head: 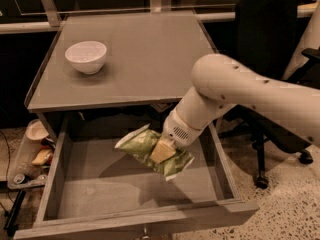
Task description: Pick green jalapeno chip bag from top drawer and place on counter
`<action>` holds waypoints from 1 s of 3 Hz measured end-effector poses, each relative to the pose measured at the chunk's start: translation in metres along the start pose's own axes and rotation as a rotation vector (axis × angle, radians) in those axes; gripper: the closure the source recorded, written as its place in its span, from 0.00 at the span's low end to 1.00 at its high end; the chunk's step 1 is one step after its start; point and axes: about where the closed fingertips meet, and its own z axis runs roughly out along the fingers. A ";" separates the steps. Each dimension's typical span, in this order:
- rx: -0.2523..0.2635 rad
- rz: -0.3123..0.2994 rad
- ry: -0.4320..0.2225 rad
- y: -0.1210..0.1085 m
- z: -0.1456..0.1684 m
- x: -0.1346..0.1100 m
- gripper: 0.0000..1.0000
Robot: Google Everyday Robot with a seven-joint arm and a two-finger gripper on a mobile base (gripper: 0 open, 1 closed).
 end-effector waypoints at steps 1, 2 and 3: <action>0.078 -0.016 -0.023 -0.002 -0.053 -0.003 1.00; 0.153 -0.025 -0.039 -0.011 -0.098 -0.015 1.00; 0.203 -0.029 -0.050 -0.029 -0.135 -0.040 1.00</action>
Offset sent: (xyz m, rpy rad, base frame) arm 0.0472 -0.0669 0.1399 -0.0490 -0.2319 -0.1028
